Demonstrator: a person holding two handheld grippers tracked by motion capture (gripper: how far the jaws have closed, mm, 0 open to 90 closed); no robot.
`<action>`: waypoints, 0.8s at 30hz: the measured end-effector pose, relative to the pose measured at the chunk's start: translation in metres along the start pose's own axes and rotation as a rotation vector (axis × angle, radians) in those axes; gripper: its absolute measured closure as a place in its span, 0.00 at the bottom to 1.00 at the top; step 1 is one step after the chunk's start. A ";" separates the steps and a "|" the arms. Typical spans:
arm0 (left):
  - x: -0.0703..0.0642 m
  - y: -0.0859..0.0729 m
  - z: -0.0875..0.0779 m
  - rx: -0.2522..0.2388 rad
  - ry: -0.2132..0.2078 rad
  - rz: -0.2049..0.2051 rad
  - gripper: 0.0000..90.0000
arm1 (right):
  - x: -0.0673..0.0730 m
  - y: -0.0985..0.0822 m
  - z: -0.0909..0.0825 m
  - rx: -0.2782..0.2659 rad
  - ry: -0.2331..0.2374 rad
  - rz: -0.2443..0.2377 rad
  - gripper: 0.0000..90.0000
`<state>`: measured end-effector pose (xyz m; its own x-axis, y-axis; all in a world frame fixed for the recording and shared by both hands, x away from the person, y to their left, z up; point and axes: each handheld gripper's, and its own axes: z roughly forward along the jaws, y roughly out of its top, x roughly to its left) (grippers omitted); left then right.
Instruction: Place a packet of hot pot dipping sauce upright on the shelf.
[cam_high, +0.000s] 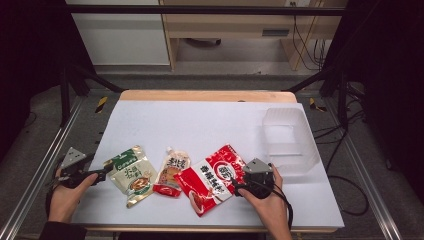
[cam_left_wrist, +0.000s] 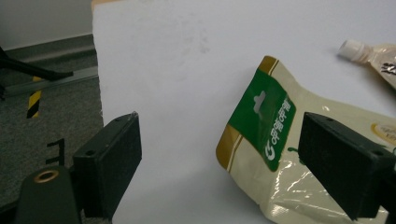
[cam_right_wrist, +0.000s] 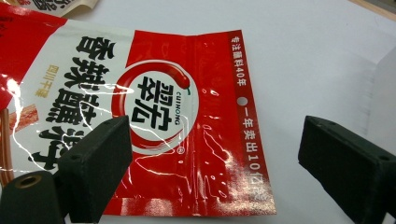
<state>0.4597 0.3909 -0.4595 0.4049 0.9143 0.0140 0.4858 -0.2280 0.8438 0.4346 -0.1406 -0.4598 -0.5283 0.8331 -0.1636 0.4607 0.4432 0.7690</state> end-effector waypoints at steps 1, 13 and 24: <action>0.002 -0.001 0.001 0.008 -0.014 -0.002 0.17 | 0.001 0.000 0.001 0.003 0.002 -0.004 0.12; -0.014 -0.005 0.016 0.101 -0.132 0.029 0.37 | 0.006 0.003 0.002 0.009 -0.033 -0.034 0.15; -0.018 -0.005 0.013 0.142 -0.123 0.049 0.83 | 0.007 0.003 0.002 0.015 -0.024 -0.052 0.15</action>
<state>0.4601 0.3708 -0.4714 0.5181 0.8551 -0.0200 0.5643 -0.3242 0.7593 0.4339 -0.1330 -0.4604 -0.5347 0.8164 -0.2182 0.4435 0.4909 0.7499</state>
